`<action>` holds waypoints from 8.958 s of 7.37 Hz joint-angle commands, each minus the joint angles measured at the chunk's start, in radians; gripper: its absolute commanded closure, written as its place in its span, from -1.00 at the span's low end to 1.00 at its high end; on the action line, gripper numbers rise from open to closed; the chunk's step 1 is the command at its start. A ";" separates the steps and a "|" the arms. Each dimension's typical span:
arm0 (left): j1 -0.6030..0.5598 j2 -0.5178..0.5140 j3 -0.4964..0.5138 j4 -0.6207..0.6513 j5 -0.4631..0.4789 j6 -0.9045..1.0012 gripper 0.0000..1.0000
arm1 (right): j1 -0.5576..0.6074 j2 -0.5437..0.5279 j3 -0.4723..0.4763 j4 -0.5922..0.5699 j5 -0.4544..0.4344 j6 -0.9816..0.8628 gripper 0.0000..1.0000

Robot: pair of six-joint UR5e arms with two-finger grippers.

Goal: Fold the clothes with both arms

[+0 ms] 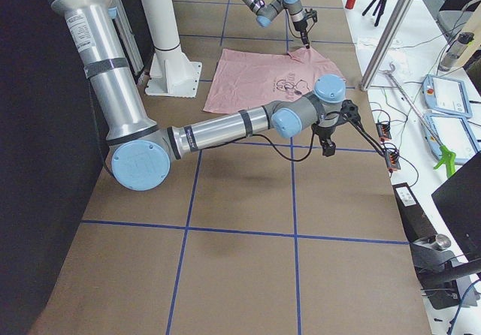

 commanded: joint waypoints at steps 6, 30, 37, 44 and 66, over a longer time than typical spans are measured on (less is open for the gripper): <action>0.011 -0.080 -0.240 0.385 0.000 -0.070 1.00 | 0.000 0.000 0.000 0.000 0.000 0.002 -1.00; 0.612 0.624 -0.957 0.296 0.138 -0.408 -0.07 | -1.262 -0.330 0.744 -0.060 -0.986 1.428 -0.93; 0.640 0.621 -0.948 0.300 0.140 -0.439 0.35 | -1.272 -0.330 0.742 -0.060 -1.002 1.430 -0.94; 0.643 0.607 -0.955 0.300 0.137 -0.437 1.00 | -1.353 -0.313 0.733 -0.107 -1.045 1.611 -0.09; 0.643 0.599 -0.977 0.300 0.136 -0.439 1.00 | -1.399 -0.217 0.558 -0.189 -1.215 1.684 0.22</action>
